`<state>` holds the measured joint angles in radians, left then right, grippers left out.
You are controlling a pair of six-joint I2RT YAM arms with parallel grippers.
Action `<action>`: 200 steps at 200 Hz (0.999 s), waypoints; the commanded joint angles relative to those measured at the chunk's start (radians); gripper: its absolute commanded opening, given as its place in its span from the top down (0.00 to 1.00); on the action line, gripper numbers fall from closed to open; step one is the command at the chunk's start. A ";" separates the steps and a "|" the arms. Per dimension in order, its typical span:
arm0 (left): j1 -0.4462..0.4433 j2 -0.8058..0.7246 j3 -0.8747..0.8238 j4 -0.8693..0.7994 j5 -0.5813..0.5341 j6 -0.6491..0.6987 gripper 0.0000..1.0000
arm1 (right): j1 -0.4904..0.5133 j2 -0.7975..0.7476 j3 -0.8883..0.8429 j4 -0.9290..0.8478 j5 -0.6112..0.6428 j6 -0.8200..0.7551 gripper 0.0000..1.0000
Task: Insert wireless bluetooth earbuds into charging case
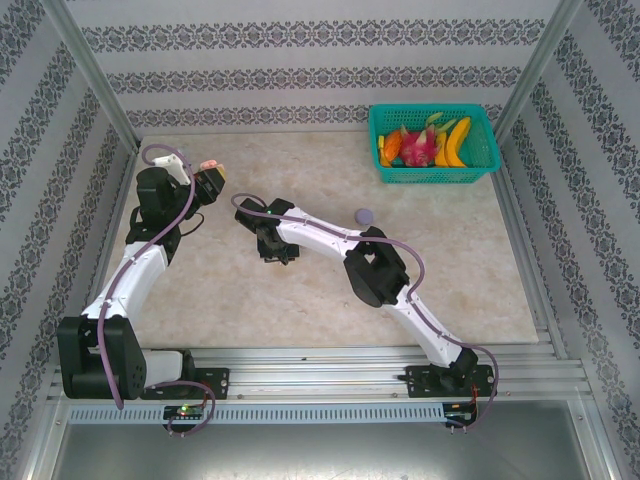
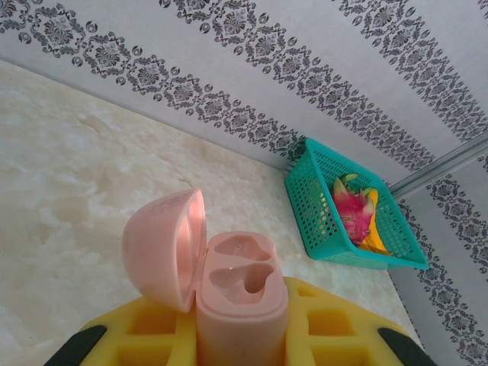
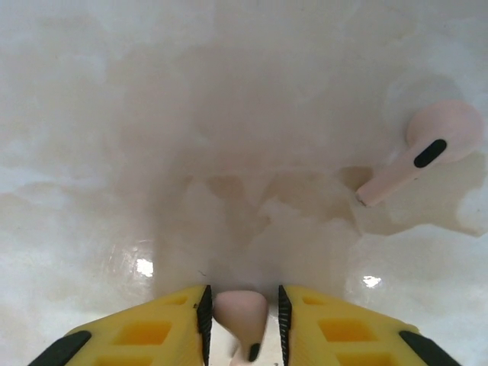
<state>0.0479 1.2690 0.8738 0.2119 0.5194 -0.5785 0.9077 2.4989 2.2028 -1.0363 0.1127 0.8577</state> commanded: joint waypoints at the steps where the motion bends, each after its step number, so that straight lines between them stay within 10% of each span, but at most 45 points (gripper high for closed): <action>1: 0.011 0.007 -0.012 0.057 0.009 -0.008 1.00 | 0.008 0.048 0.029 0.013 0.002 0.019 0.73; 200: 0.010 -0.034 -0.051 0.037 0.029 -0.001 1.00 | -0.011 -0.316 -0.383 0.260 0.088 -0.118 0.80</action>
<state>0.0479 1.2694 0.8455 0.2176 0.5236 -0.5812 0.9066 2.2833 1.8866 -0.8433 0.1627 0.7662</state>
